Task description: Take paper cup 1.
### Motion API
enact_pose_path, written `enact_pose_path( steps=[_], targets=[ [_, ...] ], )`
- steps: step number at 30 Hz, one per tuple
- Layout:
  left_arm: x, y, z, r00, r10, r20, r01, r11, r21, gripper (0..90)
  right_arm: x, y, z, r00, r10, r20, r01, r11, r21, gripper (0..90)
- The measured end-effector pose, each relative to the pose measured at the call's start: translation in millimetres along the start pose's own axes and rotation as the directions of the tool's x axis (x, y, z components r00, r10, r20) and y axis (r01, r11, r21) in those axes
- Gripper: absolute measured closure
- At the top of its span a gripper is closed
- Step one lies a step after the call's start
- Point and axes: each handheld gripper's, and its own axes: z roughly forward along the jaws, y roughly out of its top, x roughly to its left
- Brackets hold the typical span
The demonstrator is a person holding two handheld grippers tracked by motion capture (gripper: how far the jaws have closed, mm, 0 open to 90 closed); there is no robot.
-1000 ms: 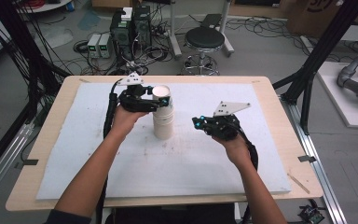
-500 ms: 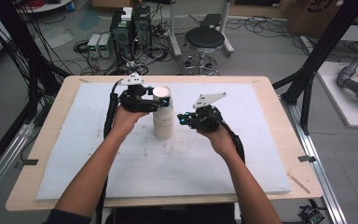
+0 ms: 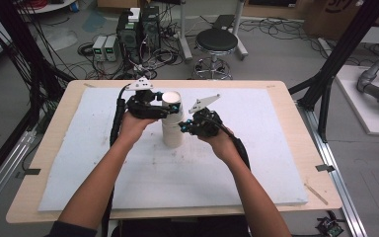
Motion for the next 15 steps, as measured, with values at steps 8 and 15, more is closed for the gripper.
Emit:
enact_pose_path(
  steps=[8,15],
  targets=[
    [-1.8,-0.2,1.6,1.0000,0.009,-0.004,-0.009,0.9999,0.006,33.7,-1.5,1.0,2.3,0.9997,0.025,-0.007,-0.024,0.999,0.023,90.0],
    [-1.8,0.3,0.8,0.9999,-0.004,-0.010,0.003,0.9999,-0.012,33.4,-2.4,0.3,4.8,0.9995,0.030,-0.006,-0.030,0.999,0.040,90.0]
  ],
)
